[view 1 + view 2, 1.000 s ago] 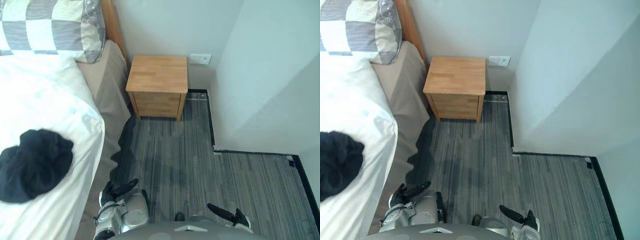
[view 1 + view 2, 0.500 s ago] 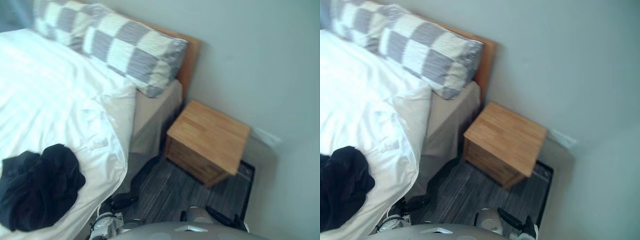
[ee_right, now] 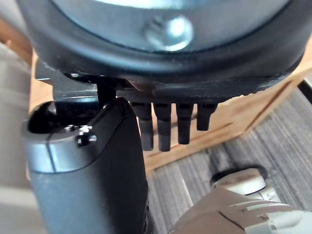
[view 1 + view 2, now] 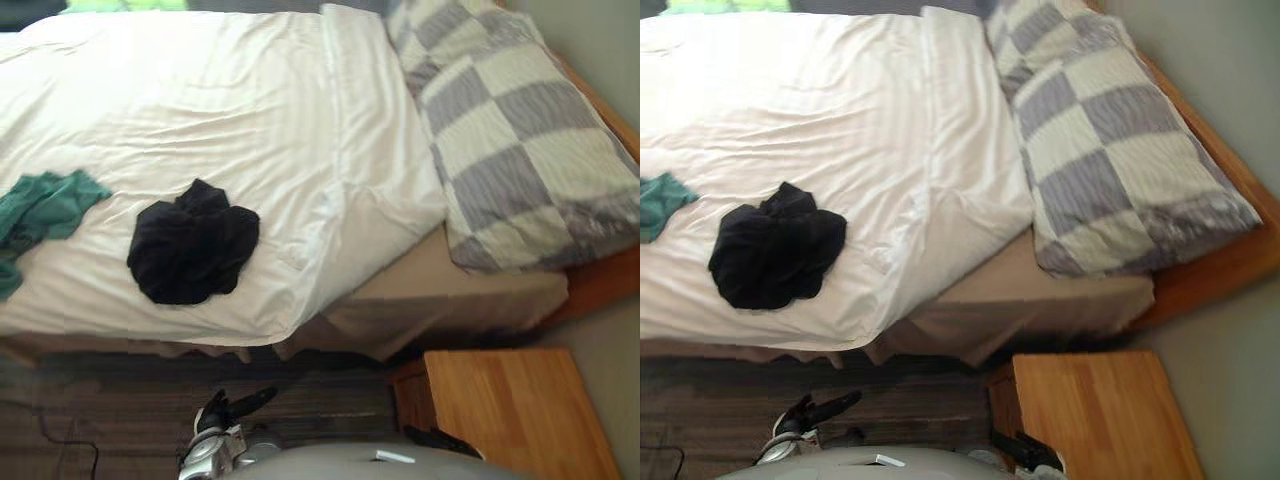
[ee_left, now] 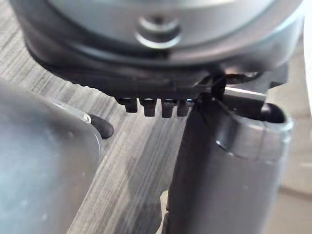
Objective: Tidy up the quilt and then pick up the clothes from the bed and put them into the laundry hamper
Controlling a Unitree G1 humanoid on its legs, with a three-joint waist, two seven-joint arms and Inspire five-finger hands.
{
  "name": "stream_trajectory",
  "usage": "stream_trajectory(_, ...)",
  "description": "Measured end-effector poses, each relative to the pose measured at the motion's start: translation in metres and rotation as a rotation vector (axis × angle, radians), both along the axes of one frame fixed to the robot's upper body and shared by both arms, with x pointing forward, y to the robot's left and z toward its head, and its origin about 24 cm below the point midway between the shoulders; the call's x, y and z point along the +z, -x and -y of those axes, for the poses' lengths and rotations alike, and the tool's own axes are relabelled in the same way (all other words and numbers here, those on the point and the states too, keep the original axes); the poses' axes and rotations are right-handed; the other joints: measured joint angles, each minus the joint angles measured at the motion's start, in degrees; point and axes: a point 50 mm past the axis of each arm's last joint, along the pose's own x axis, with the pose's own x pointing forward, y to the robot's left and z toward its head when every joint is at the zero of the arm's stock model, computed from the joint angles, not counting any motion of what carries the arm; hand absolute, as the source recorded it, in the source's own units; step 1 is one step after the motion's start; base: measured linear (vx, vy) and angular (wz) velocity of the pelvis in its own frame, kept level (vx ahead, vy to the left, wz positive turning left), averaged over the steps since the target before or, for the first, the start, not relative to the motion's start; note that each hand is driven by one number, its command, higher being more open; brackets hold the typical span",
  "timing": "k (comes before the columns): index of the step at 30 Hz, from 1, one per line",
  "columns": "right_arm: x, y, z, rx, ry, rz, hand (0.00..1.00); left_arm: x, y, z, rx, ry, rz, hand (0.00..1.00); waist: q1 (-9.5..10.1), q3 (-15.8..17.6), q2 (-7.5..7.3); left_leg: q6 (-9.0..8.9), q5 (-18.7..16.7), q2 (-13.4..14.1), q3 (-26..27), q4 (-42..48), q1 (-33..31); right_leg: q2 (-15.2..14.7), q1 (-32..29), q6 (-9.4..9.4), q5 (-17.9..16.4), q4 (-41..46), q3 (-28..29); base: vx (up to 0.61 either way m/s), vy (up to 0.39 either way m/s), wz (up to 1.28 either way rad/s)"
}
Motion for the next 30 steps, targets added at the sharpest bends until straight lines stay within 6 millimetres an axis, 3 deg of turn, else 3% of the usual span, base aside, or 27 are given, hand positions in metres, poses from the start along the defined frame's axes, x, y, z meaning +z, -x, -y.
stream_trajectory(1, 0.001, -0.003, 0.001, 0.007, 0.01, 0.012, 1.0, 0.0, 0.003, -0.003, 0.015, -0.007, -0.008, 1.0, -0.46, -0.02, 0.66, -0.32, 0.24, 1.05, 2.33, 0.03, 0.58, 0.36, -0.33, -2.68, -2.33, -6.02, 1.62, 0.01, -0.012, 0.4)
stream_trajectory(2, 0.0, -0.004, -0.009, 0.026, -0.002, 0.016, 1.0, 0.001, 0.006, -0.011, 0.032, -0.025, -0.011, 1.0, 0.0, 0.36, -1.73, -0.79, -0.08, -0.87, 4.8, 0.83, 1.27, -2.46, 0.79, -0.6, 4.45, -13.54, 2.73, 0.02, -0.015, 0.45)
stream_trajectory(6, 0.0, -0.004, -0.004, 0.023, 0.024, 0.008, 1.0, -0.001, 0.001, -0.002, -0.028, -0.004, -0.013, 1.0, -0.87, 0.41, -0.65, -1.08, -0.84, 0.39, 6.09, 3.51, -0.37, -2.5, 2.65, -0.76, 4.03, -15.0, 1.01, -0.04, -0.021, 0.27)
stream_trajectory(9, 0.001, -0.005, -0.001, 0.024, 0.045, 0.006, 1.0, -0.002, 0.002, 0.0, -0.043, 0.001, -0.025, 1.0, -1.35, 0.47, 0.21, -1.08, -1.46, 0.44, 8.56, 0.86, -0.09, -2.8, 2.67, 0.13, 5.1, -16.3, 0.62, -0.1, 0.066, 0.12)
stream_trajectory(13, 0.001, -0.003, 0.0, 0.023, 0.041, 0.009, 1.0, -0.004, 0.006, 0.0, -0.098, -0.008, -0.059, 1.0, -2.27, -0.32, 0.4, -1.19, 3.46, -2.5, 9.38, -8.7, 3.68, -4.44, 4.15, 1.38, 8.09, -21.39, 0.66, -0.06, 0.093, 0.02)
stream_trajectory(16, 0.003, -0.008, 0.0, -0.017, 0.043, 0.047, 1.0, -0.005, 0.003, 0.003, -0.149, -0.002, -0.066, 1.0, -3.19, -0.38, -0.22, 0.29, 4.22, -5.21, 9.73, -11.46, 4.89, -6.85, 2.23, 2.31, 6.39, -18.51, 0.53, -0.02, 0.108, 0.06)
stream_trajectory(18, 0.004, -0.011, -0.001, -0.025, 0.041, 0.064, 1.0, -0.004, 0.002, 0.002, -0.176, -0.005, -0.067, 1.0, -3.22, -0.03, -0.13, 0.66, 3.82, -6.22, 10.69, -11.64, 5.53, -7.84, 1.18, 2.24, 5.57, -15.56, 0.92, 0.01, 0.107, -0.23)
stream_trajectory(20, 0.005, -0.016, 0.0, -0.045, 0.026, 0.077, 1.0, -0.004, 0.002, 0.0, -0.203, -0.014, -0.07, 1.0, -3.15, 0.09, -0.37, 0.6, 3.01, -7.06, 12.43, -11.61, 7.1, -9.0, 0.23, 1.34, 4.97, -11.72, -2.92, 0.04, 0.048, -0.4)
stream_trajectory(23, 0.004, -0.016, -0.002, -0.085, 0.008, 0.092, 1.0, -0.004, 0.004, -0.001, -0.211, -0.018, -0.079, 1.0, -3.98, 0.12, -0.53, 1.3, 3.38, -7.33, 11.91, -11.37, 6.64, -7.62, 0.81, 1.52, 5.02, -13.78, 0.05, 0.08, 0.016, -0.07)
stream_trajectory(25, 0.004, -0.015, -0.006, -0.137, -0.01, 0.108, 1.0, -0.005, 0.007, -0.003, -0.205, -0.023, -0.1, 1.0, -5.7, 0.15, -0.94, 1.23, 3.61, -7.08, 9.58, -11.1, 5.84, -5.85, 2.0, -0.27, 2.68, -15.02, 5.37, 0.09, -0.048, 0.54)
stream_trajectory(27, 0.002, -0.008, -0.008, -0.256, -0.021, 0.106, 1.0, -0.006, 0.005, -0.004, -0.179, -0.018, -0.102, 1.0, -5.82, 0.52, -1.89, 1.24, 4.08, -6.71, 8.06, -11.62, 6.62, -5.47, 3.64, -0.52, 2.06, -15.46, 4.42, 0.11, -0.103, 0.51)
stream_trajectory(30, 0.005, -0.01, 0.0, -0.323, -0.007, 0.116, 1.0, -0.006, 0.006, -0.006, -0.134, -0.008, -0.103, 1.0, -5.94, 0.81, -1.78, 1.08, 4.11, -6.08, 8.18, -11.76, 6.86, -4.95, 4.66, -0.21, 2.27, -15.85, 3.98, 0.07, -0.053, 0.09)
